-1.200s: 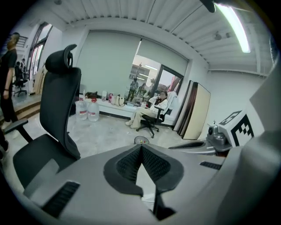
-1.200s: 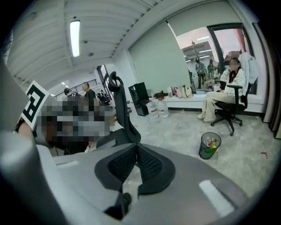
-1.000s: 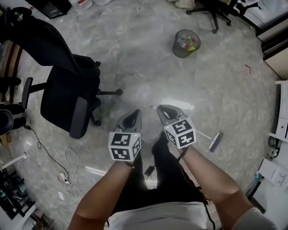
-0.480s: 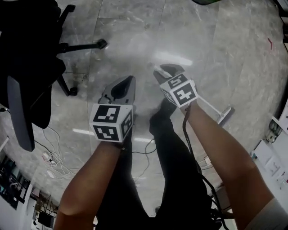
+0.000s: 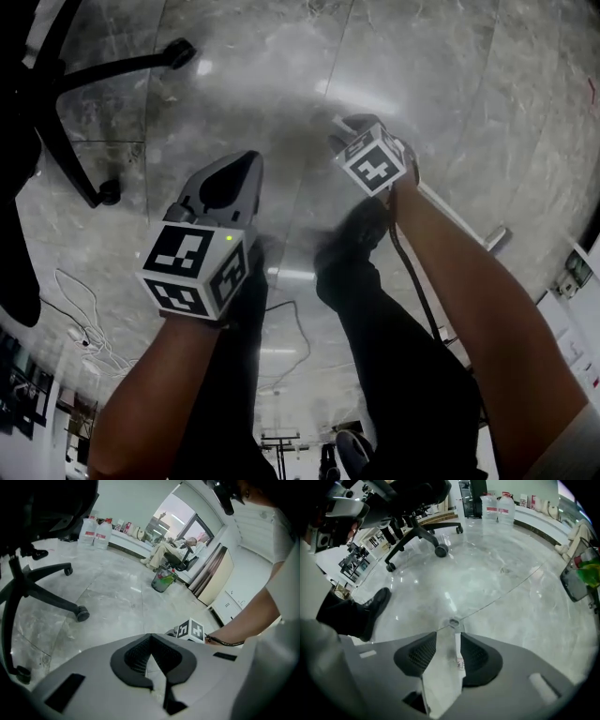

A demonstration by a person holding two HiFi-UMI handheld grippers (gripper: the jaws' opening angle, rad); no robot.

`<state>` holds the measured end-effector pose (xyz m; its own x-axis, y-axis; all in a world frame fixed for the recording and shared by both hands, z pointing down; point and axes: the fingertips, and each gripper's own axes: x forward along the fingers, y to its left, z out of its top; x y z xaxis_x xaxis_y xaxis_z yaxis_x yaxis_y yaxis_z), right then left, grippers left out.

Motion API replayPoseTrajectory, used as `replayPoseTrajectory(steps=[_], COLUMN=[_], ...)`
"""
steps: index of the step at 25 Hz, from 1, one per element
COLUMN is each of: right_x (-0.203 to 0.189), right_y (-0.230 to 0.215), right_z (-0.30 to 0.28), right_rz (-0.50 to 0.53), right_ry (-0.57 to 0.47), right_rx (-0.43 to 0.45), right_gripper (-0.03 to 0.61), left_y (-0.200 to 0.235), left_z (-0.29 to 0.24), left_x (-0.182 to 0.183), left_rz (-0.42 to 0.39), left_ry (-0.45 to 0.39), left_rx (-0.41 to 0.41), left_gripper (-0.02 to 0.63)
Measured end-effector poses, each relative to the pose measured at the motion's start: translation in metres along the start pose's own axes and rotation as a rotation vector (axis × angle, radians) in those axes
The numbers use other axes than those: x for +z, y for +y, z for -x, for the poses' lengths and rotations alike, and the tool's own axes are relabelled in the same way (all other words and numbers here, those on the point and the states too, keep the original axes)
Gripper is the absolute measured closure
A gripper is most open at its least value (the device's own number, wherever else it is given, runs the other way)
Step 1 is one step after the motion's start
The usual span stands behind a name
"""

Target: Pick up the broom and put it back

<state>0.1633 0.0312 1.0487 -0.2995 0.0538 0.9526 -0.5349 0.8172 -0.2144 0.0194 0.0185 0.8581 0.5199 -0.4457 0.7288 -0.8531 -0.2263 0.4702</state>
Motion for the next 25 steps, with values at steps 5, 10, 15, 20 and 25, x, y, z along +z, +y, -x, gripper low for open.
replayPoseTrajectory(steps=[5, 10, 15, 20, 25], right_x=[-0.015, -0.013, -0.012, 0.008, 0.051], right_y=[-0.026, -0.033, -0.030, -0.018, 0.002], right_z=[-0.061, -0.070, -0.062, -0.007, 0.098], right_rz=[0.048, 0.150, 0.112, 0.121, 0.130], right_ry=[0.063, 0.049, 0.060, 0.015, -0.075], right_rx=[-0.059, -0.142, -0.128, -0.127, -0.138], right_gripper=[0.437, 0.486, 0.492, 0.494, 0.494], left_y=[0.028, 0.038, 0.026, 0.007, -0.031], left_z=[-0.030, -0.047, -0.043, -0.018, 0.033], left_x=[-0.022, -0.021, -0.015, 0.012, 0.068], left_rz=[-0.012, -0.023, -0.028, -0.037, -0.078], left_ry=[0.005, -0.013, -0.014, -0.024, -0.067], left_rx=[-0.019, -0.030, -0.041, -0.039, -0.044], left_gripper=[0.609, 0.609, 0.609, 0.609, 0.609])
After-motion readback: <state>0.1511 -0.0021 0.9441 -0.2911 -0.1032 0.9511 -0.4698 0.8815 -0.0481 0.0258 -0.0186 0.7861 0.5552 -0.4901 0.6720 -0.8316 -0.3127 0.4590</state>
